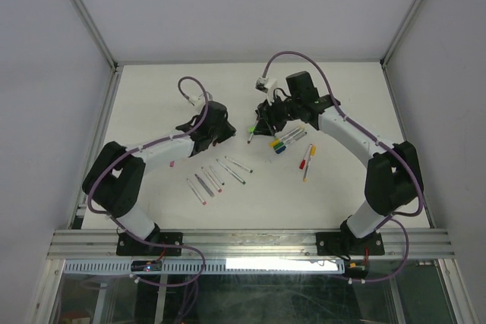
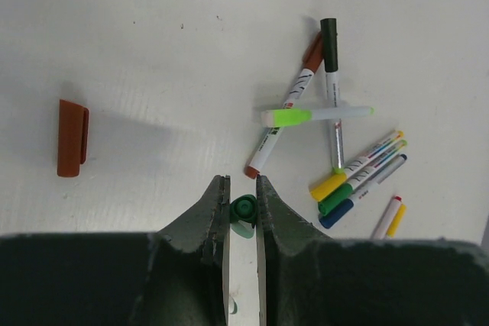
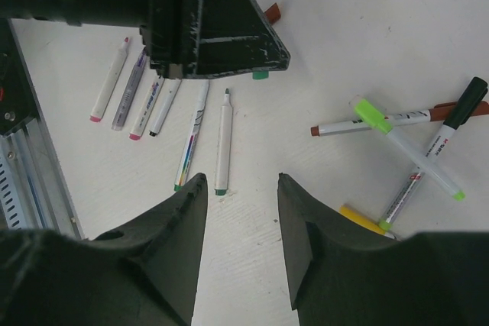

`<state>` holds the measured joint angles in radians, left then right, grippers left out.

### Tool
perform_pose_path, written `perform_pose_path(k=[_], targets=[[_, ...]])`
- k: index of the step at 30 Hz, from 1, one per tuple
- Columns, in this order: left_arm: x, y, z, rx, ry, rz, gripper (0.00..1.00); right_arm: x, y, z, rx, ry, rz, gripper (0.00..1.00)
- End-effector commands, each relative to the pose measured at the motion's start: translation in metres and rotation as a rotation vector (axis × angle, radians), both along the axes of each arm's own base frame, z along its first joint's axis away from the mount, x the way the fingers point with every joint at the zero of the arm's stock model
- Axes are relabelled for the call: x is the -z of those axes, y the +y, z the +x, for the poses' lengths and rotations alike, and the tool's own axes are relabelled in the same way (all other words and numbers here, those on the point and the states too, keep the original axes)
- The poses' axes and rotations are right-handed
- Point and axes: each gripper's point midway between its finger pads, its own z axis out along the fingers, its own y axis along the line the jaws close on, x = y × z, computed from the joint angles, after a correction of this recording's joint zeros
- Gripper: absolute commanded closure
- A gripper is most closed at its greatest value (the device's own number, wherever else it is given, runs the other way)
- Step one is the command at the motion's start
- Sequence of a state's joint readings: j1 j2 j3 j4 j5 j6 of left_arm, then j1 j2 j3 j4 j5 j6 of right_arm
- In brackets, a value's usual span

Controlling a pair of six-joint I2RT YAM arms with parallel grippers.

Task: Open the pen caps
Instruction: Place the pen cap at the center of the board.

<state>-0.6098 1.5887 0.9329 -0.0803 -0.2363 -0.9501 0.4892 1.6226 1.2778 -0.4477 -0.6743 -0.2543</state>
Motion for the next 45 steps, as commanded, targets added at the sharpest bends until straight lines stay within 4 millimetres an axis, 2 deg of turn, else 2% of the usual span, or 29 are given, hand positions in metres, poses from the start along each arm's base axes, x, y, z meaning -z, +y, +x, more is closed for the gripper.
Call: perform_pose_path(k=[1,5,9,27,33,41,45], targets=[[0.008,0.0,0.008,-0.005,0.055,0.105,1.0,-0.032,0.002,0.003,-0.004,-0.074,0.073,0.56],[0.015,0.004,0.018,-0.025,0.071,0.185,0.97,-0.033,0.0,0.004,0.001,-0.072,0.081,0.57],[0.023,0.012,0.019,-0.045,0.102,0.247,0.91,-0.034,-0.001,0.004,0.004,-0.072,0.085,0.56],[0.053,0.026,0.019,-0.059,0.233,0.277,0.83,-0.036,-0.006,0.008,0.02,-0.06,0.101,0.57],[0.055,0.031,0.018,-0.066,0.247,0.29,0.73,-0.036,-0.006,0.008,0.023,-0.059,0.103,0.57],[0.054,0.031,0.018,-0.067,0.247,0.286,0.72,-0.036,-0.008,0.01,0.027,-0.056,0.105,0.57],[0.043,0.03,0.019,-0.068,0.225,0.274,0.71,-0.036,-0.009,0.009,0.027,-0.057,0.106,0.57]])
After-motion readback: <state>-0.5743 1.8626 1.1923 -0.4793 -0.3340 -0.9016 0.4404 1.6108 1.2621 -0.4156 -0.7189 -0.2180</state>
